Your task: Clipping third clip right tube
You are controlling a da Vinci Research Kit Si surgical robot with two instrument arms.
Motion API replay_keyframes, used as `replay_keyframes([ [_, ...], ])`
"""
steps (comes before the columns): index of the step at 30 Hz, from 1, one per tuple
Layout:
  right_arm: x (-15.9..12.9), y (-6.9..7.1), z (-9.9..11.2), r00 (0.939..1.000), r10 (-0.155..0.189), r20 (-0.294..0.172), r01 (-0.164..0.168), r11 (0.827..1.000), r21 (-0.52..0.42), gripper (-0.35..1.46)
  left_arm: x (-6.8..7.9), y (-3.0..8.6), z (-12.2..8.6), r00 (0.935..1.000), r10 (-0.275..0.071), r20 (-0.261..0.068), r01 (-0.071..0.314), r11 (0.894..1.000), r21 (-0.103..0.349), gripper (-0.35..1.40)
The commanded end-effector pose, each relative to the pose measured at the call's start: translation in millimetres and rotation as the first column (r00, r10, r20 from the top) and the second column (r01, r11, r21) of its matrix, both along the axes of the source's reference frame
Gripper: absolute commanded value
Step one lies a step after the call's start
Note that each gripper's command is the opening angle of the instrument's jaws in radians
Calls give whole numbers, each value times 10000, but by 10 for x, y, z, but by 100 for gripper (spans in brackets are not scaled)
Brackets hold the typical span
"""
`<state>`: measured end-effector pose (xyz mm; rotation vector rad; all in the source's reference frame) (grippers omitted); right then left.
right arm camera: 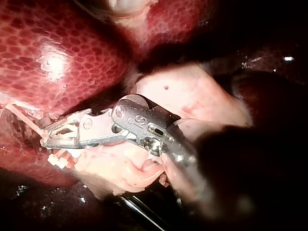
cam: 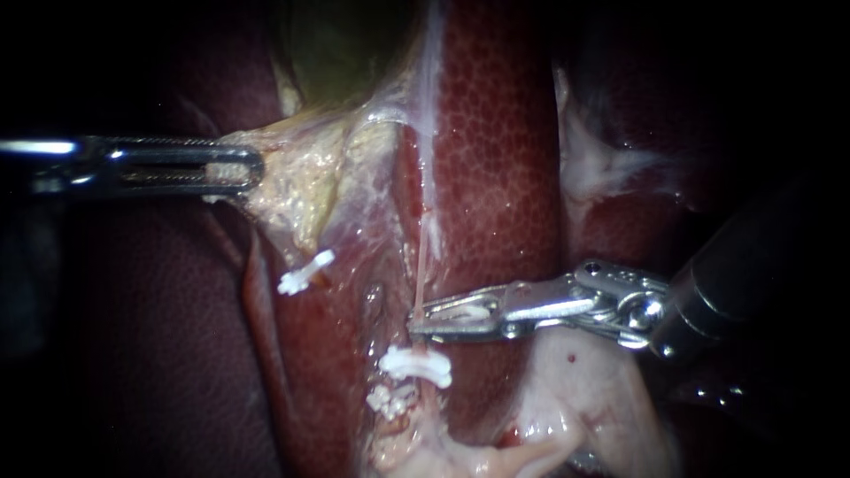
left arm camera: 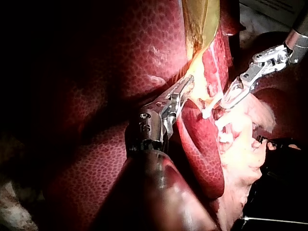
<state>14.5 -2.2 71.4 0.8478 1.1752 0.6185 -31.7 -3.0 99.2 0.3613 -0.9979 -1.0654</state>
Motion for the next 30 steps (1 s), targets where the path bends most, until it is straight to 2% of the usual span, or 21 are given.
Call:
replay_keyframes([
  [1,0,0,0,10000,2,0,-2,10000,0,-15,0,0,0,10000,1,2,-1,10000,-1,-5],
  [14,-2,0,0,10000,-6,-5,6,10000,4,-11,0,0,-1,10000,0,1,0,10000,-1,-5],
  [18,-6,2,-1,10000,-14,-11,14,10000,19,-1,0,0,-1,10000,0,1,0,10000,-1,-5],
  [25,-21,8,-2,9999,-5,-111,6,10000,63,31,0,0,-1,10000,0,1,0,10000,-1,-5],
  [30,-21,10,-4,9998,84,-203,-83,10000,25,41,0,0,-1,10000,0,1,0,10000,-1,-5],
])
